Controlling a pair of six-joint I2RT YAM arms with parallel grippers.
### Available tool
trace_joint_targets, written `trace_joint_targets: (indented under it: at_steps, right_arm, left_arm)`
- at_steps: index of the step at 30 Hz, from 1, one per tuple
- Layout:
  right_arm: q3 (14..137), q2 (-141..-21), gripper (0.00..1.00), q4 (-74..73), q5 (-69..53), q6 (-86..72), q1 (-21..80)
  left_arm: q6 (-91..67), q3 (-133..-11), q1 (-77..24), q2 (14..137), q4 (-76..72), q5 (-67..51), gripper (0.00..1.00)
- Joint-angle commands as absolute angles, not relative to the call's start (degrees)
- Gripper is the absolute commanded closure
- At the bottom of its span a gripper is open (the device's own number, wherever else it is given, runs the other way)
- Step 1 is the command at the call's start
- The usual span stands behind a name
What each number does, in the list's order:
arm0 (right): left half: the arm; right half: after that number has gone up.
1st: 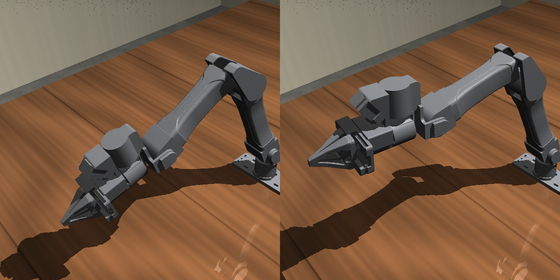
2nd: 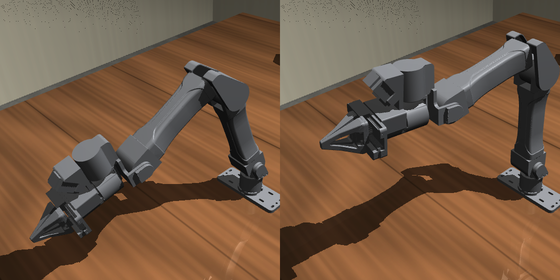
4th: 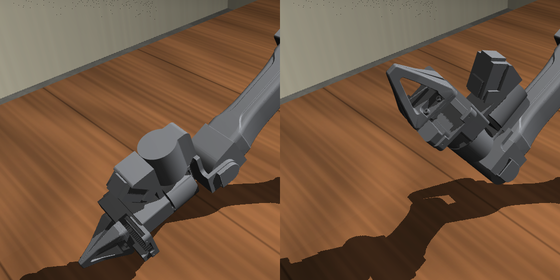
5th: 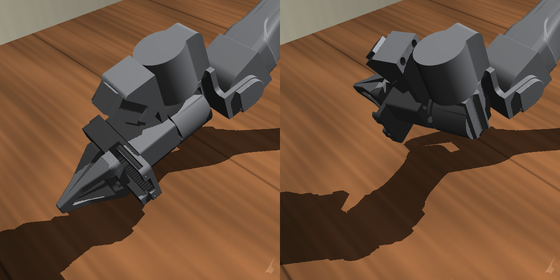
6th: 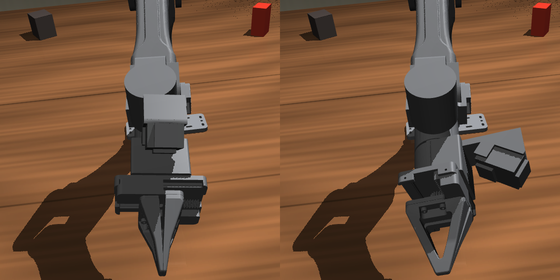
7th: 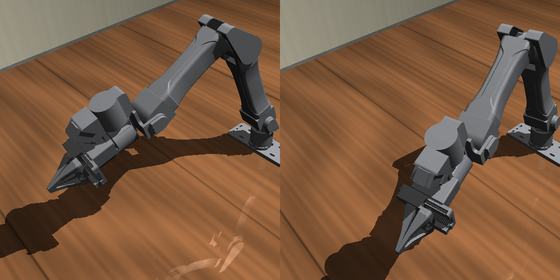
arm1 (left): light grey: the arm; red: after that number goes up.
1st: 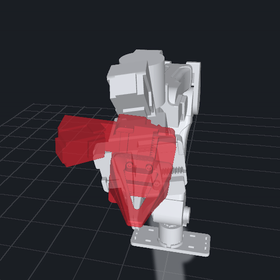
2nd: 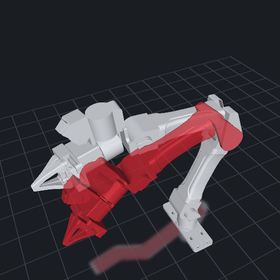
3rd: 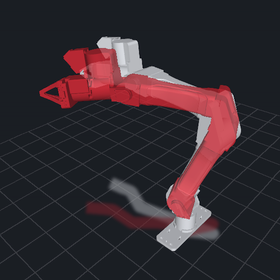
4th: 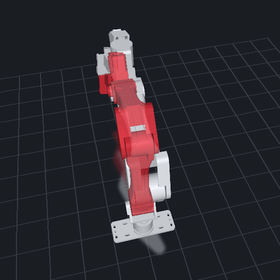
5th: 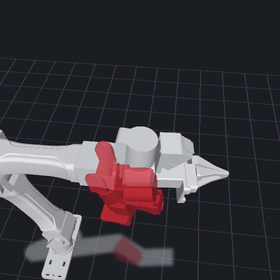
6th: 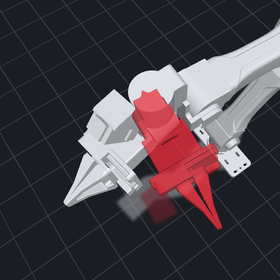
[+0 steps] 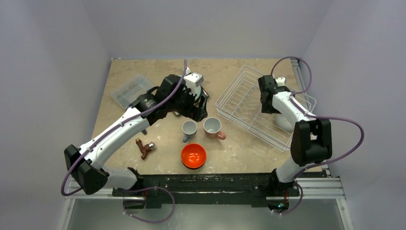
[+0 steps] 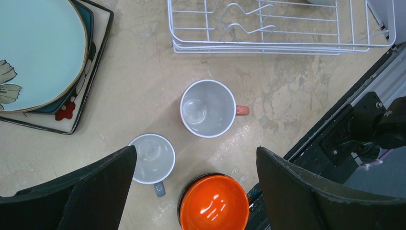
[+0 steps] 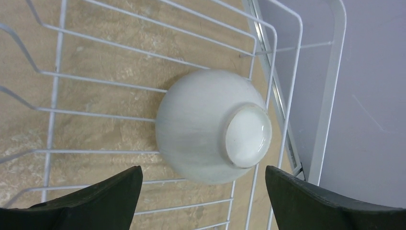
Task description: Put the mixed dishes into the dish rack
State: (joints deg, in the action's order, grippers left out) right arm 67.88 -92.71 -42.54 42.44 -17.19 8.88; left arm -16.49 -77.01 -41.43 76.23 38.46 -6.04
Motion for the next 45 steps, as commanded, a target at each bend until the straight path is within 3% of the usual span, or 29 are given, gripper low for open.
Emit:
trace_joint_targets:
  at_steps: [1,10,23,33,41,45]
  right_arm:
    - [65.64,-93.54,0.02,-45.16,45.04,-20.94,8.79]
    - [66.34,-98.12,0.02,-45.05,54.38,-22.92,8.22]
    - [80.3,-105.97,0.02,-42.0,61.94,-19.51,2.81]
    - [72.76,-90.62,0.02,-38.36,46.16,-16.83,8.41]
    - [64.86,-69.89,0.02,-34.45,18.44,-22.05,18.73]
    - [55.23,-59.32,0.02,-24.18,-1.21,-27.45,22.22]
  left_arm:
    - [-17.02,-79.45,-40.94,76.39,37.2,-8.48,0.06]
    - [-17.29,-79.14,-40.81,76.0,37.02,-9.14,0.06]
    - [-16.57,-79.25,-40.8,75.69,37.88,-7.46,0.07]
    - [-16.4,-79.63,-40.83,76.69,38.18,-7.34,0.06]
    - [-16.35,-79.64,-40.78,77.77,38.34,-7.1,0.06]
    - [-16.03,-79.87,-40.78,77.85,38.85,-5.95,0.06]
